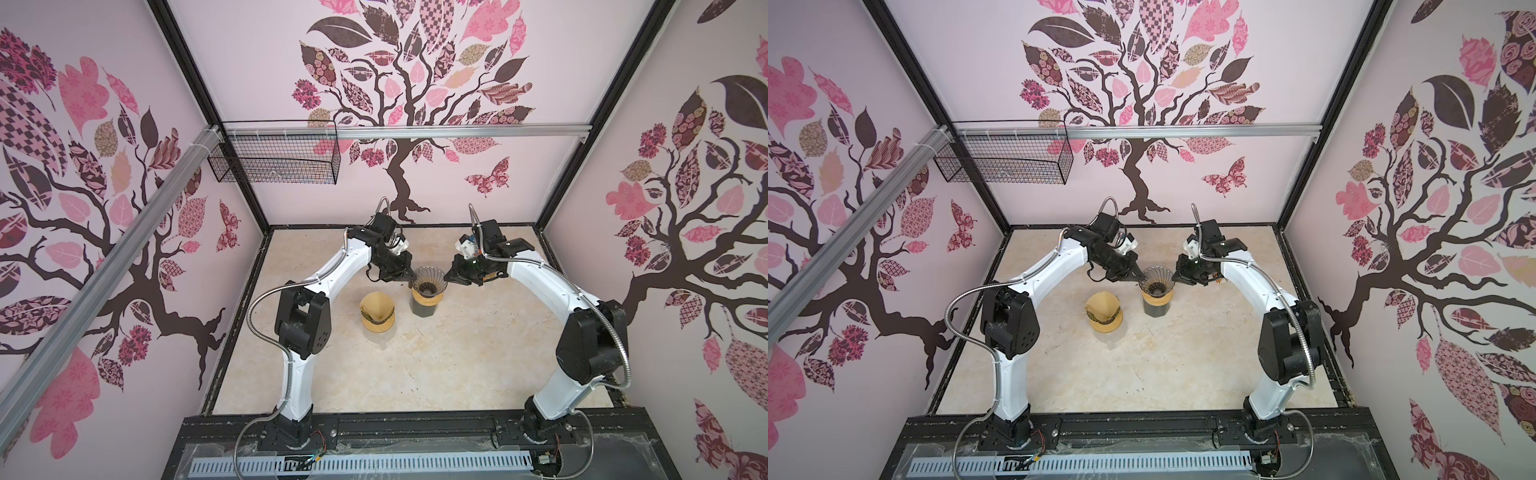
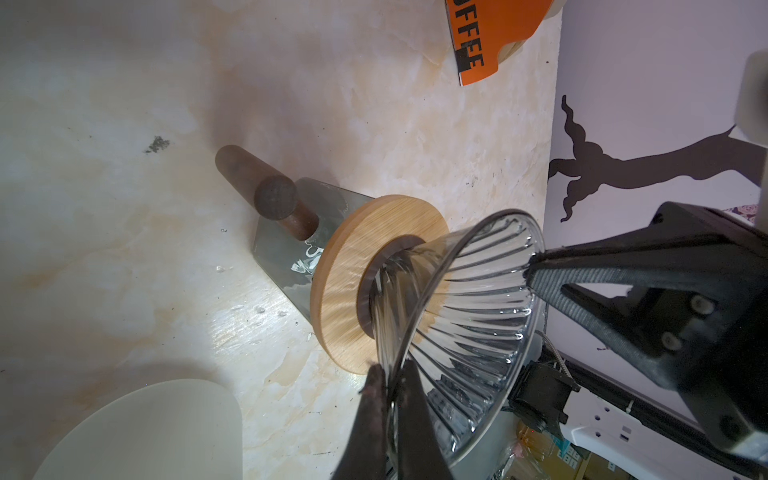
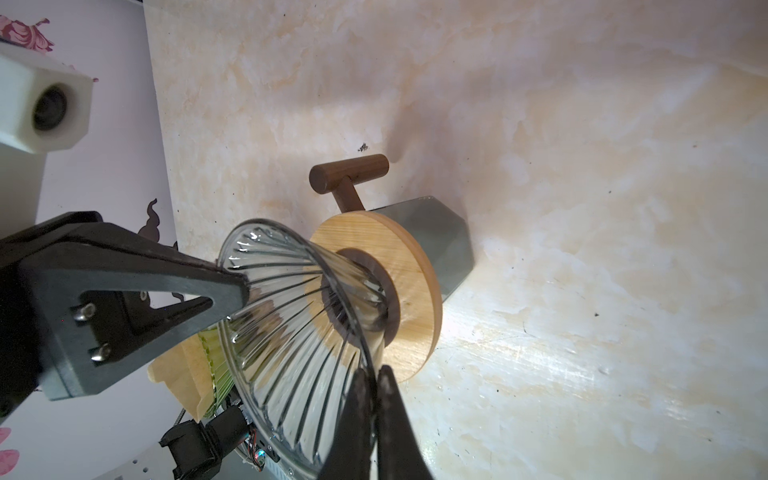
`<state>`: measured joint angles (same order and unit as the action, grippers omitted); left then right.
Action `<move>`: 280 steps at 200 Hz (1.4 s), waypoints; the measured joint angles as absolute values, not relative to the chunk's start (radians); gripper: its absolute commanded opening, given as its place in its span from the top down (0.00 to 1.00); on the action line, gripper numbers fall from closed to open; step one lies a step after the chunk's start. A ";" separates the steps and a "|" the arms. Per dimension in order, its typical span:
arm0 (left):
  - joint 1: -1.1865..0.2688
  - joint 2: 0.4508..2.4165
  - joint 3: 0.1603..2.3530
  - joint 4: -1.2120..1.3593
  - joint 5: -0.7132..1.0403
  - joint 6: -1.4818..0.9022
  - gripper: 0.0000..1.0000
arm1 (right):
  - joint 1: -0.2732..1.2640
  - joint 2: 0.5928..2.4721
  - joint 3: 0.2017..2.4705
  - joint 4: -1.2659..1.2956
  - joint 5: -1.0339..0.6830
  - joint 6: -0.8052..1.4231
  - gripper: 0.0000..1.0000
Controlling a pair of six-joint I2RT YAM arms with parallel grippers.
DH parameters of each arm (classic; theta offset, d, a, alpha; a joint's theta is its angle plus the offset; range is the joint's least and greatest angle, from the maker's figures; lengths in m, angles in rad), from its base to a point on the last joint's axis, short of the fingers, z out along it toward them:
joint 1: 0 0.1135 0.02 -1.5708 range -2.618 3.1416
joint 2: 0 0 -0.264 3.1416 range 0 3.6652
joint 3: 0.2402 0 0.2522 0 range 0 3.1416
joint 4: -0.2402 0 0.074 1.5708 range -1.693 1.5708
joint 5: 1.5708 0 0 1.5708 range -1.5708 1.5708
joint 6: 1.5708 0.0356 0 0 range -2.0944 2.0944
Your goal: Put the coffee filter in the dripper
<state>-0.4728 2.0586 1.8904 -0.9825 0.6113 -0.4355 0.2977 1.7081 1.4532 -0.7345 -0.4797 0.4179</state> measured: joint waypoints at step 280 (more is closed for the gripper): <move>-0.451 2.058 1.928 -1.010 0.590 -0.483 0.80 | 0.313 1.746 1.527 -0.831 -0.455 0.411 0.87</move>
